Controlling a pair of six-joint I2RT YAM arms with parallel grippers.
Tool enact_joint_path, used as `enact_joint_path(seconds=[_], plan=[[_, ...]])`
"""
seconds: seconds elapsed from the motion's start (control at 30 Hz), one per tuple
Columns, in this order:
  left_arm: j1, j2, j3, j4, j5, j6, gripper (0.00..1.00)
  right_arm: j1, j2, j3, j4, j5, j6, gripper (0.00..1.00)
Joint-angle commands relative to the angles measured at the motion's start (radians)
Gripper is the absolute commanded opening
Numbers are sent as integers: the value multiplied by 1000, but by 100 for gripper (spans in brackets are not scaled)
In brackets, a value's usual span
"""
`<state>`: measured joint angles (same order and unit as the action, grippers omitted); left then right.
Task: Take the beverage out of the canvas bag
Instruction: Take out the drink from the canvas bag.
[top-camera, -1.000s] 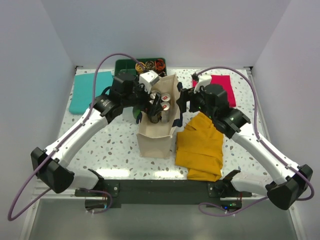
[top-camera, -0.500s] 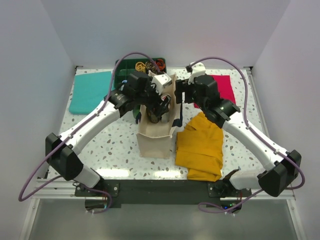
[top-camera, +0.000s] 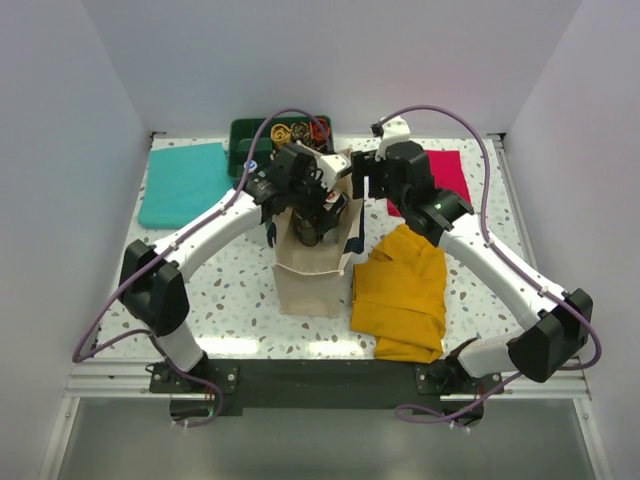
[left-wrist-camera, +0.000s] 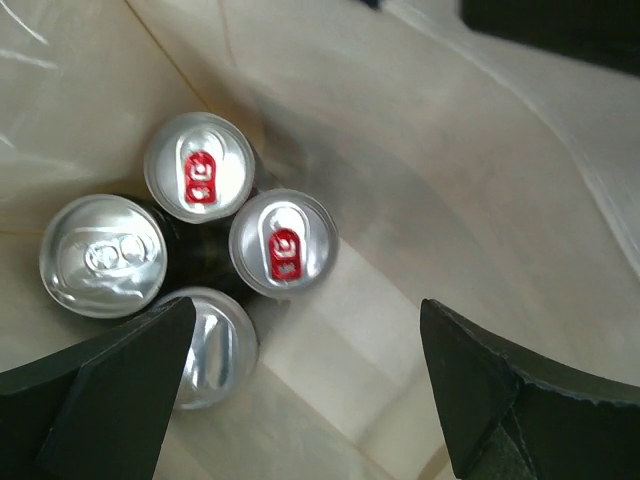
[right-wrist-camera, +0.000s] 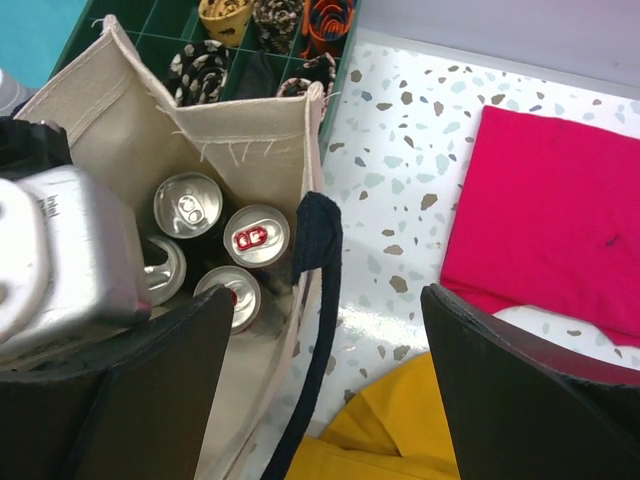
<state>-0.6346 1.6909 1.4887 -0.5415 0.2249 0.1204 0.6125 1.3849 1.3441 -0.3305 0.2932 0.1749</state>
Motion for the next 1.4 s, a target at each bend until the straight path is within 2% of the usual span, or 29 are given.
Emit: enact_joint_path(seconds=[0.0, 0.27, 0.6, 1.07, 1.37], plan=[[-11, 93, 135, 0, -21, 30, 100, 7, 20, 64, 38, -3, 3, 82], [-11, 179, 246, -81, -21, 50, 100, 6, 42, 76, 27, -6, 11, 82], [-14, 176, 262, -153, -9, 59, 100, 4, 42, 73, 28, -6, 11, 82], [-27, 200, 255, -170, 65, 77, 100, 4, 37, 63, 25, -9, 12, 82], [-51, 216, 263, -216, 42, 91, 100, -2, 22, 46, 27, -5, 15, 83]])
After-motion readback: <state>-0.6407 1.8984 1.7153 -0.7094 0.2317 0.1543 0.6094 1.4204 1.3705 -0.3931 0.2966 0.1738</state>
